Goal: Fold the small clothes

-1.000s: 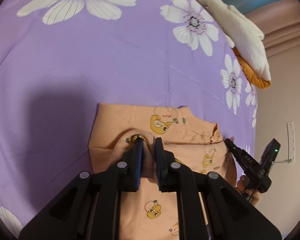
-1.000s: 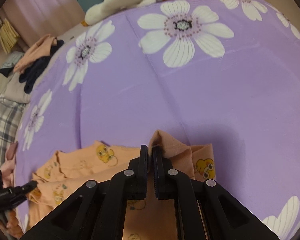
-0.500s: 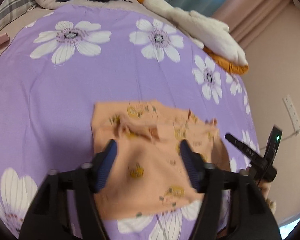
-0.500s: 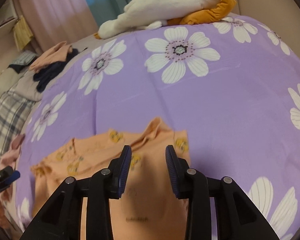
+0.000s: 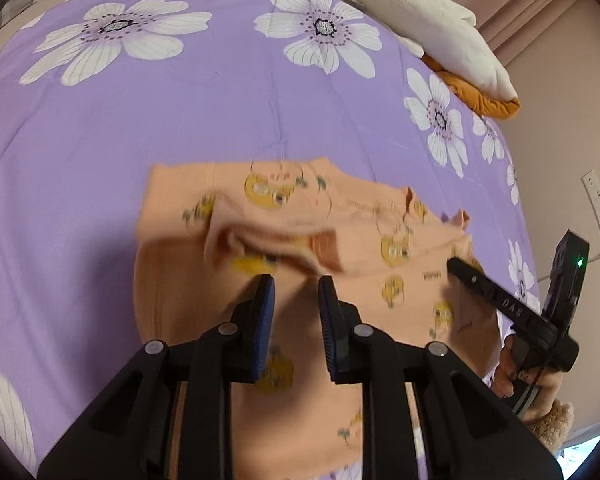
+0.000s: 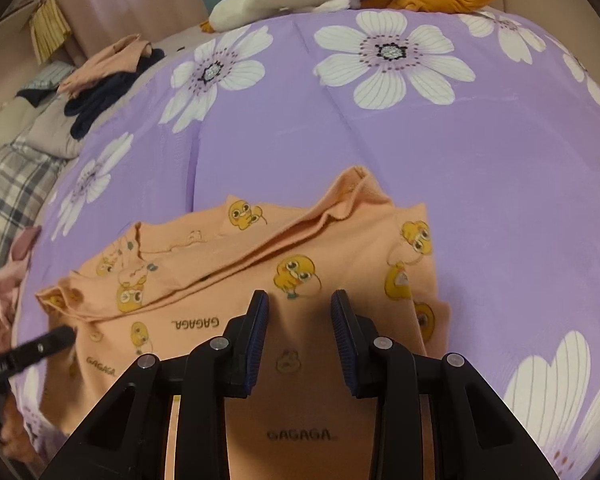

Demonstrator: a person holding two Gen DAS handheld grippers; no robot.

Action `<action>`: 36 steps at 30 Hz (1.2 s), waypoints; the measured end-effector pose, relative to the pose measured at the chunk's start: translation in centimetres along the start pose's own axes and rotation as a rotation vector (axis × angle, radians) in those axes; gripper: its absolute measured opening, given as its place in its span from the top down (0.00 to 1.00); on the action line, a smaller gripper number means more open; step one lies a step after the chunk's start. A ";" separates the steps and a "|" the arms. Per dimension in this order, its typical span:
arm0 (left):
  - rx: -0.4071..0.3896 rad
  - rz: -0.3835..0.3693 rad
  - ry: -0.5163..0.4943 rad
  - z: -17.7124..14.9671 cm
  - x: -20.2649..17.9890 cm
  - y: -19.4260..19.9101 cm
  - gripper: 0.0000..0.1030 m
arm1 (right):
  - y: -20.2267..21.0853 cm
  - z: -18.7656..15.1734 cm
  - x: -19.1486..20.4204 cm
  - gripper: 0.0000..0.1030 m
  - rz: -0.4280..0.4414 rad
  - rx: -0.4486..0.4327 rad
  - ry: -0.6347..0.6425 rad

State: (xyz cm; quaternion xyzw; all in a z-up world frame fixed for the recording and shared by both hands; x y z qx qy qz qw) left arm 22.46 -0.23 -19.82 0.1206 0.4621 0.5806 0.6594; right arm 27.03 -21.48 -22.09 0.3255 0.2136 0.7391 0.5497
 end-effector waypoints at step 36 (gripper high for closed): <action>0.028 0.024 0.167 -5.3 5.7 5.7 0.36 | 7.5 -6.1 -6.6 0.39 0.115 0.033 -0.275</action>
Point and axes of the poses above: each gripper's, at about its wrist camera, not at the fingertips, and y roughly against the way its jaws point, x to its left, z to its top, the point moved 10 cm from there along -y, roughly the way its jaws point, and after that the axes turned 10 degrees about -x, right-handed, at the moved point
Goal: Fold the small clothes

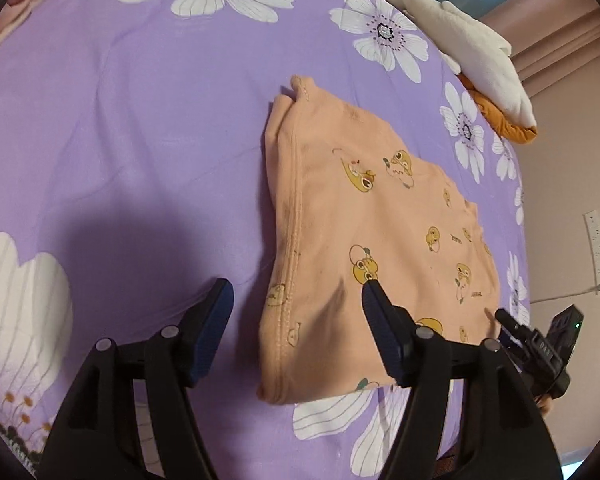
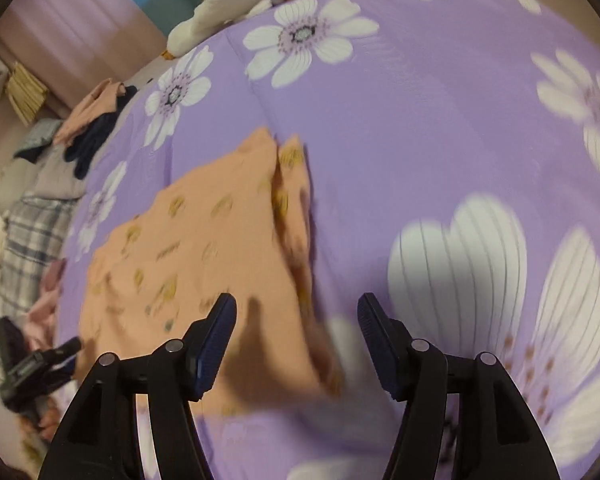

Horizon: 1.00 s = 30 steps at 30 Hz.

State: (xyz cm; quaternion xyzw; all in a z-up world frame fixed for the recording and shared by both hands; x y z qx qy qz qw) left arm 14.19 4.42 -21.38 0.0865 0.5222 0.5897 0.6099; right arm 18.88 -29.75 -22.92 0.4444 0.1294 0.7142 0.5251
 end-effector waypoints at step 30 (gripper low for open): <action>-0.025 -0.177 -0.079 -0.5 -8.2 1.2 0.85 | 1.0 1.7 5.5 0.85 0.043 -0.109 0.068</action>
Point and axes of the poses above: each gripper's, at about its wrist camera, not at the fingertips, and y roughly against the way its jaws point, x to its left, z to its top, the point moved 10 cm from there along -y, roughly the way its jaws point, and after that the axes turned 10 degrees about -x, right-handed, at the moved point
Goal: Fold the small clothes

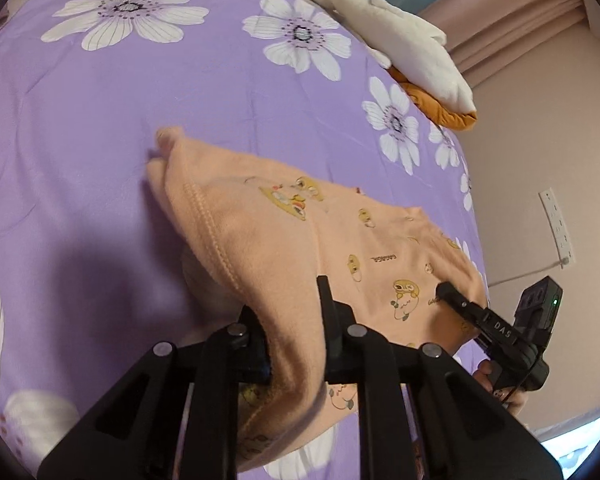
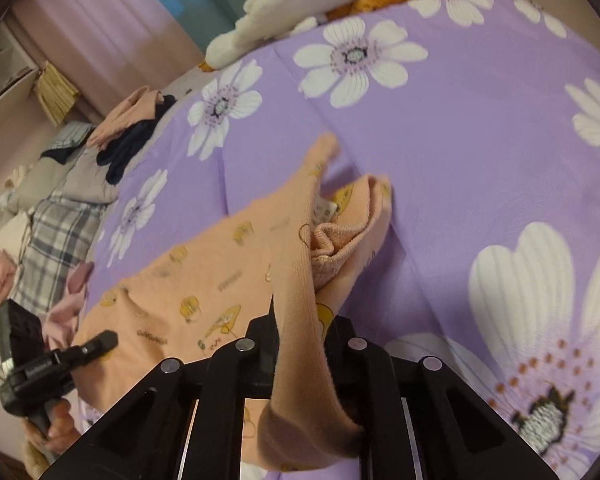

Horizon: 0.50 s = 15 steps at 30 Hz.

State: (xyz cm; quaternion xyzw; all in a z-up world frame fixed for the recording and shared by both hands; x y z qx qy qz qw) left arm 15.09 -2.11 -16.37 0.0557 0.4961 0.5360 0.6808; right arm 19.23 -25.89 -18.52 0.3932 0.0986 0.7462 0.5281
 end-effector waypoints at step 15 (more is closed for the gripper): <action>0.097 0.127 -0.019 -8.3 1.9 0.6 0.83 | 2.7 -4.5 -3.0 0.85 -0.109 0.061 -0.001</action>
Point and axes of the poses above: each gripper's, at about its wrist camera, not at the fingertips, and y roughly against the way its jaws point, x to its left, z to its top, the point moved 10 cm from there along -y, roughly the way its jaws point, and after that the axes turned 10 degrees about -x, right-handed, at the moved point
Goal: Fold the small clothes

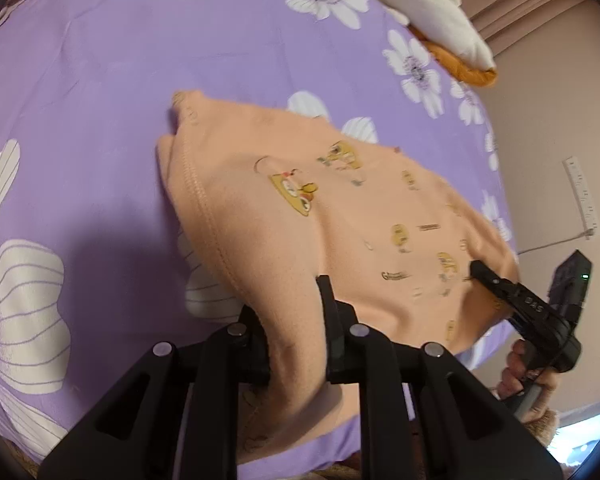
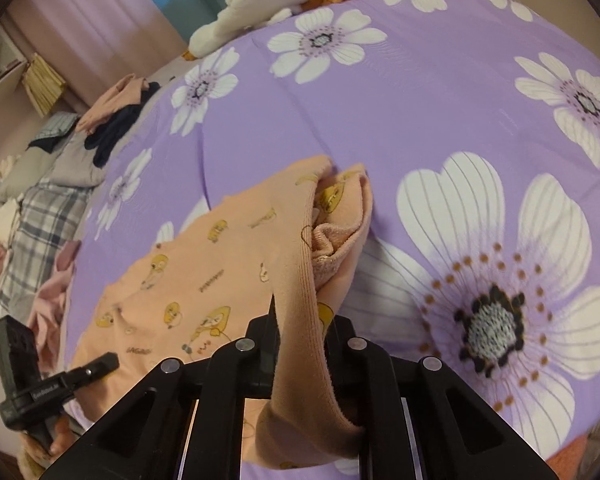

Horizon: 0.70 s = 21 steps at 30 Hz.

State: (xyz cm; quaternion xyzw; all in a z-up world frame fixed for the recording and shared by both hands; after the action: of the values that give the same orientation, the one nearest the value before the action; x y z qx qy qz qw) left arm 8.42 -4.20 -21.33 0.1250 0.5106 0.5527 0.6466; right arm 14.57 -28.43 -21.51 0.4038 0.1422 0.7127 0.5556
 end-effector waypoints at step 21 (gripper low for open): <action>-0.100 0.151 -0.007 1.0 3.3 5.8 0.61 | 1.4 1.4 4.0 0.85 -0.163 -0.070 0.274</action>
State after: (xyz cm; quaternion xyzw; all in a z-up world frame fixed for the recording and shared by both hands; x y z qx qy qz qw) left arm 5.33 1.07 -18.41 0.1326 0.4691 0.6243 0.6104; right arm 14.41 -25.59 -18.02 0.2704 0.2242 0.7181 0.6008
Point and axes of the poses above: each gripper's, at about its wrist camera, not at the fingertips, and y roughly against the way its jaws point, x to its left, z to its top, the point moved 10 cm from there along -y, roughly the way its jaws point, and after that the axes turned 10 degrees about -x, right-handed, at the moved point
